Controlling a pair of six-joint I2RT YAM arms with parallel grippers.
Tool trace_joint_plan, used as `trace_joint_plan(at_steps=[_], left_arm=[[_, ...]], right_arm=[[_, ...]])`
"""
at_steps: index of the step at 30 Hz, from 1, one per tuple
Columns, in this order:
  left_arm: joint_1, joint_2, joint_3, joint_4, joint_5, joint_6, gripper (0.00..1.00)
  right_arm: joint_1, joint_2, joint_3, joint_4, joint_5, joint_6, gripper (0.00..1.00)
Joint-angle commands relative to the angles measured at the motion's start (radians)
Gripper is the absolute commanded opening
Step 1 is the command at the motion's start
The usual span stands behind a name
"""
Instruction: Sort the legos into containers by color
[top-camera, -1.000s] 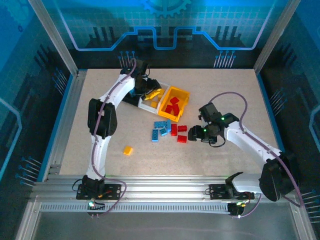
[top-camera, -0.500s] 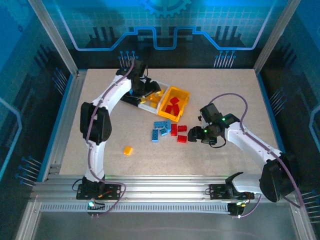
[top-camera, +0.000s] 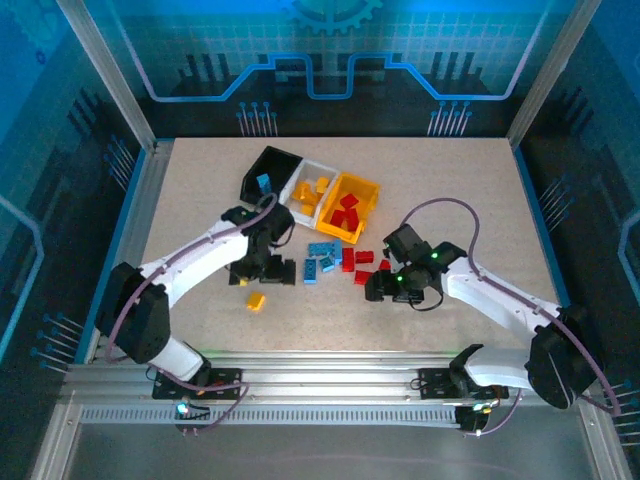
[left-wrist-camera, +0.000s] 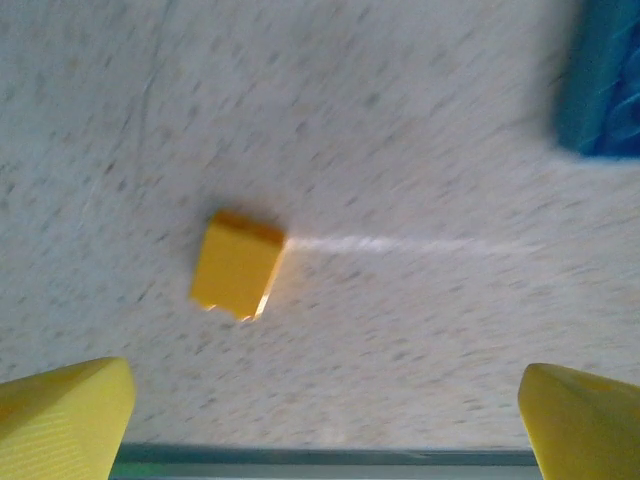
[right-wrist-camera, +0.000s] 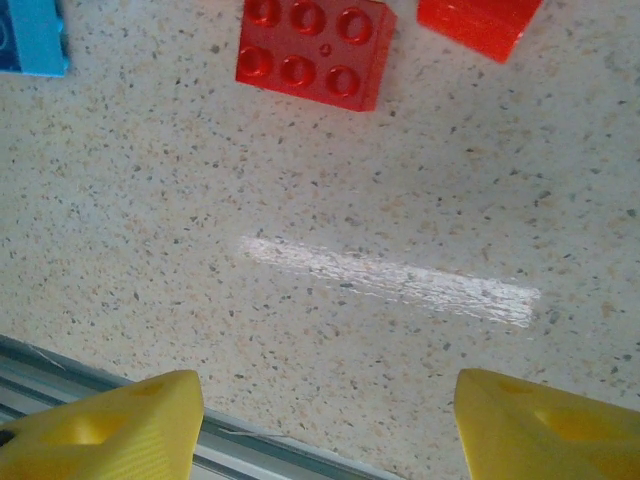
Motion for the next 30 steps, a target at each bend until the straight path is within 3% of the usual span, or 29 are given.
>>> trace_joint_plan(at_steps=[1,6,13,22,30], left_arm=[[-0.004,-0.029,-0.074,0.019,-0.121,-0.011,0.99],[0.003,-0.005,-0.17,0.174,-0.14,0.011,0.98],[0.005,0.056,-0.202,0.302,-0.104,0.084,0.89],[0.074,0.102,-0.211,0.292,-0.083,0.112,0.81],[0.073,0.098,-0.227,0.249,0.0,0.123,0.74]], right_arm=[[0.036,-0.009,-0.008,0.01,0.027,0.029,0.69],[0.075,-0.019,-0.007,-0.025,0.063,0.03,0.69],[0.089,-0.099,-0.046,-0.079,0.1,0.053,0.69],[0.09,-0.175,-0.124,-0.075,0.114,0.099,0.68],[0.091,-0.146,-0.135,-0.037,0.118,0.114,0.68]])
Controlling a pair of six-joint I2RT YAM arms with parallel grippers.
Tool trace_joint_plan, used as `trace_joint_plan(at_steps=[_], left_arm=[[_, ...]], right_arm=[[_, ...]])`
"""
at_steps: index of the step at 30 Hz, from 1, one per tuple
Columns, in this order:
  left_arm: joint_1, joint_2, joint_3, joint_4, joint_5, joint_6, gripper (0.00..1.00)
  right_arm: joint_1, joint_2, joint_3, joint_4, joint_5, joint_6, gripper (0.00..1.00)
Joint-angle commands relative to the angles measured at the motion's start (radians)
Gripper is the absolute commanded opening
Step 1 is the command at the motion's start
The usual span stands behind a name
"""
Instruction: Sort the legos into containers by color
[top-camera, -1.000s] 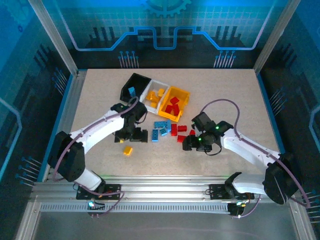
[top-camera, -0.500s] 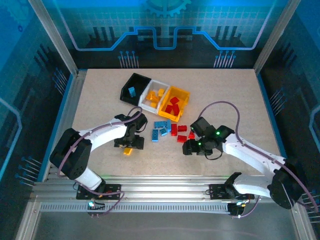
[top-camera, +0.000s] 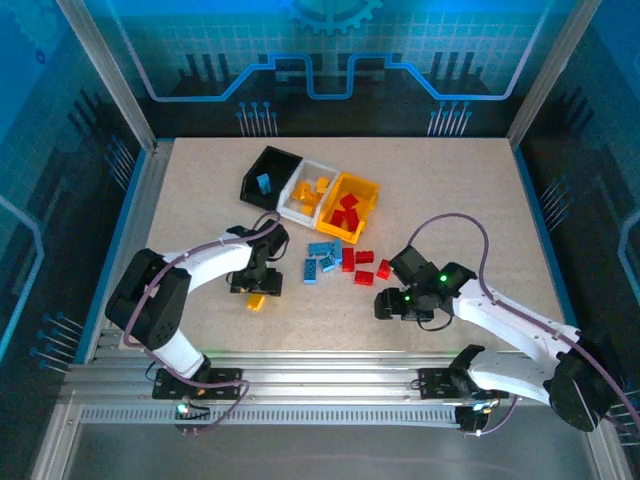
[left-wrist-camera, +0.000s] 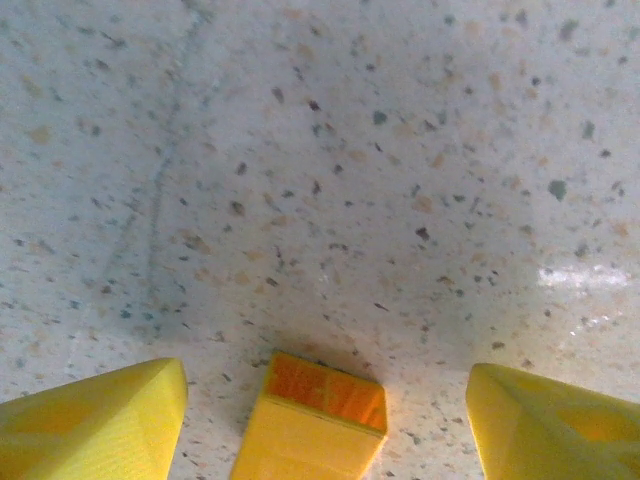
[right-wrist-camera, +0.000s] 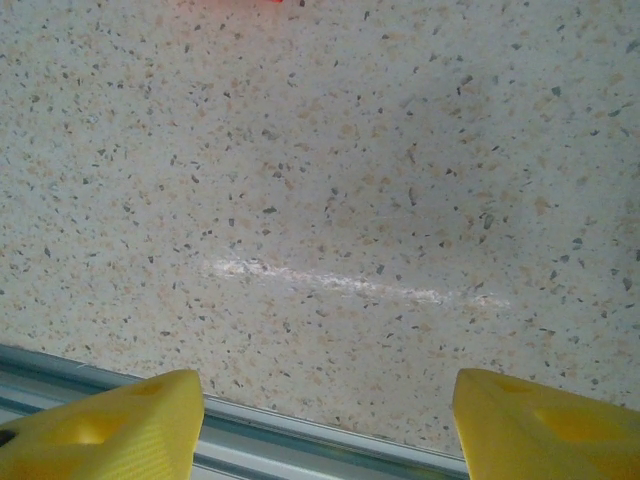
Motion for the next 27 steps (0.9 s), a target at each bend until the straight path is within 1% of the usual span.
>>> trace_joint_plan(at_steps=[1,6,9,16,18,19,21,23,27], left_arm=[[0.002,-0.001,-0.03,-0.048,0.056,0.02,0.72],[0.003,-0.014,-0.051,-0.054,0.059,0.021,0.7],[0.003,0.001,-0.053,-0.052,0.067,0.016,0.64],[0.002,0.009,-0.045,-0.033,0.077,0.011,0.43],[0.002,0.002,-0.033,-0.036,0.088,0.004,0.4],[0.002,-0.006,-0.027,-0.037,0.096,-0.001,0.37],[0.004,-0.025,-0.01,-0.034,0.118,-0.015,0.35],[0.005,-0.034,0.021,-0.038,0.144,-0.031,0.35],[0.032,-0.037,0.125,-0.037,0.22,-0.059,0.35]], right_arm=[[0.015,0.013,-0.008,0.02,0.015,0.027,0.68],[0.018,0.035,-0.018,0.044,0.01,0.039,0.69],[0.019,0.055,-0.016,0.056,0.007,0.04,0.68],[0.03,0.092,0.006,0.064,0.009,0.039,0.68],[0.031,0.102,0.016,0.062,0.01,0.034,0.68],[0.031,0.107,0.023,0.06,0.012,0.031,0.68],[0.03,0.119,0.033,0.06,0.012,0.022,0.68],[0.031,0.133,0.048,0.059,0.013,0.015,0.68],[0.028,0.167,0.091,0.051,0.013,-0.009,0.68]])
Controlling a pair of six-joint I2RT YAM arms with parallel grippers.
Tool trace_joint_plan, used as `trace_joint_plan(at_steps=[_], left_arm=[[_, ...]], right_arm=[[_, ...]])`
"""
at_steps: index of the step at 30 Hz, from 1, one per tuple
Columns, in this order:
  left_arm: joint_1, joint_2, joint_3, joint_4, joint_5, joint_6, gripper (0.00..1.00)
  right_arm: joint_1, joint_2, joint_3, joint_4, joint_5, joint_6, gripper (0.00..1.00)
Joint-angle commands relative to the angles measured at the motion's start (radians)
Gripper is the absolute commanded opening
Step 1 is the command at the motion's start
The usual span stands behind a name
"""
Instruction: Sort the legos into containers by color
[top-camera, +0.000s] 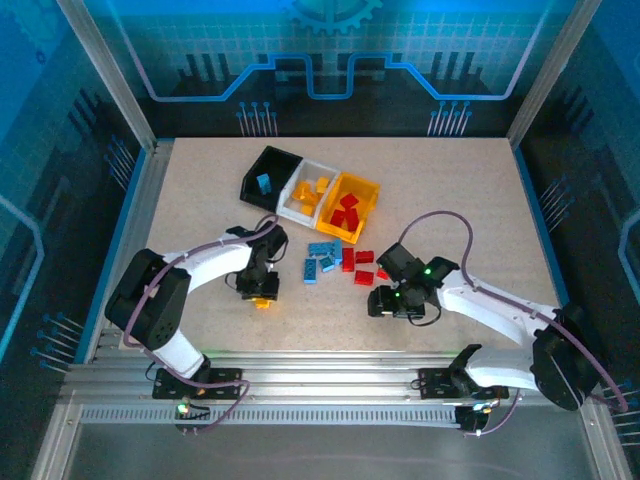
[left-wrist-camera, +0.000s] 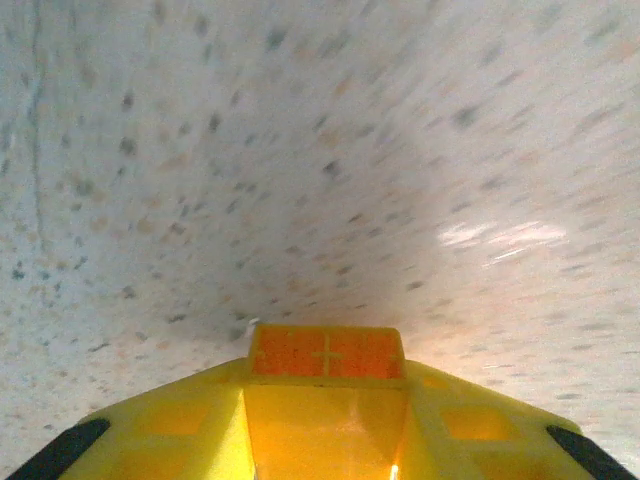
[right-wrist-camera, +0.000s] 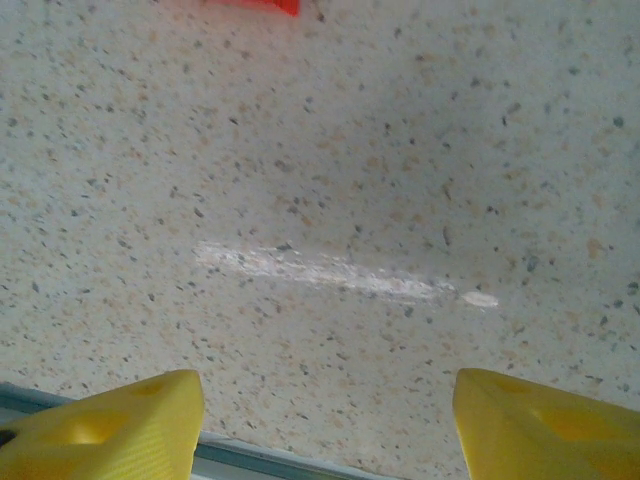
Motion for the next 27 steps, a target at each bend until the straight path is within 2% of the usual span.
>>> trace_joint_plan(at_steps=[1,8,19,24,27], left_arm=[[0.036,-0.026,0.12,-0.01,0.106,-0.043,0.35],[0.109,0.129,0.491,-0.049,0.186,-0.041,0.36],[0.129,0.646,1.281,-0.224,0.173,-0.006,0.37],[0.143,0.803,1.482,-0.281,0.181,-0.024,0.39],[0.146,0.828,1.486,-0.266,0.185,-0.038,0.44]], right_arm=[[0.01,0.028,0.062,-0.02,0.017,-0.035,0.68],[-0.04,0.061,0.177,-0.068,0.016,-0.088,0.69],[-0.134,0.078,0.236,-0.105,-0.019,-0.151,0.69],[-0.211,0.091,0.25,-0.113,-0.046,-0.194,0.69],[-0.266,0.124,0.258,-0.113,-0.057,-0.222,0.68]])
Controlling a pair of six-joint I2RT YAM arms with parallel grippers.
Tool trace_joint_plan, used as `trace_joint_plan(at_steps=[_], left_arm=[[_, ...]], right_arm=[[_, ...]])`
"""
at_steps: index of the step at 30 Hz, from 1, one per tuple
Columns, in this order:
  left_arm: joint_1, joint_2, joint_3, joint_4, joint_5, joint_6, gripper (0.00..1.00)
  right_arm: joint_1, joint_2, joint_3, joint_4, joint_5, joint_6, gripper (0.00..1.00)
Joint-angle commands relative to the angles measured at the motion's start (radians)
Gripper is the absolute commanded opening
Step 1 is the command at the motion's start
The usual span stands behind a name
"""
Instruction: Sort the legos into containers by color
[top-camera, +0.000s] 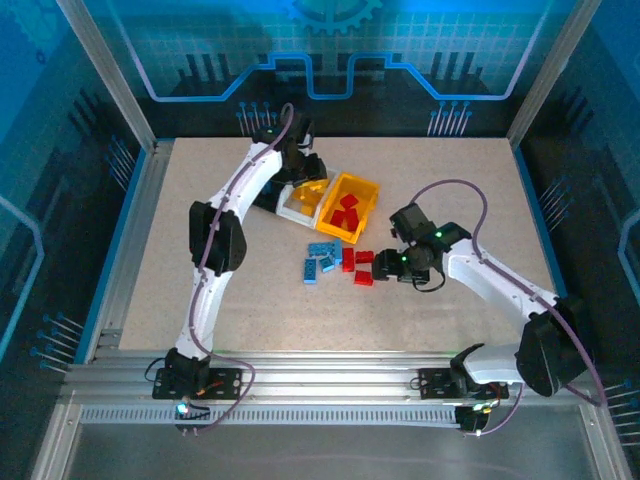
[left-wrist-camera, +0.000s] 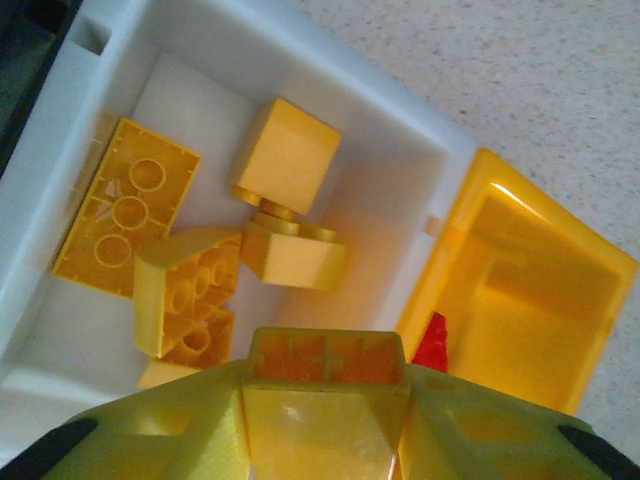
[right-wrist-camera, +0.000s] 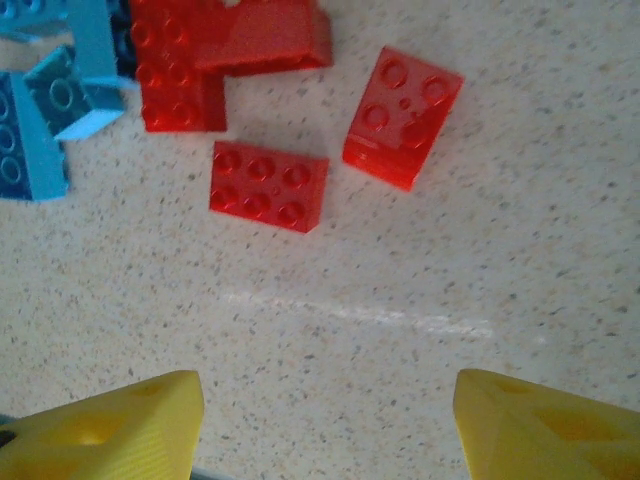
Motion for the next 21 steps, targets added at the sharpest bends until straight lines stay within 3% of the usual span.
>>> trace_joint_plan(at_steps=[1,9,21], left_arm=[[0.01,0.021,0.033,-0.059,0.026,-0.009,0.47],[0.007,-0.045,-0.028,-0.039,0.035,-0.023,0.67],[0.004,-0.399,-0.381,0.023,0.021,0.016,0.76]], right_arm=[[-0.058,0.053,0.038,-0.034,-0.027,-0.054,0.68],[-0.12,0.274,0.162,-0.002,-0.06,-0.081,0.67],[-0.106,0.502,0.259,0.0,-0.008,-0.042,0.65]])
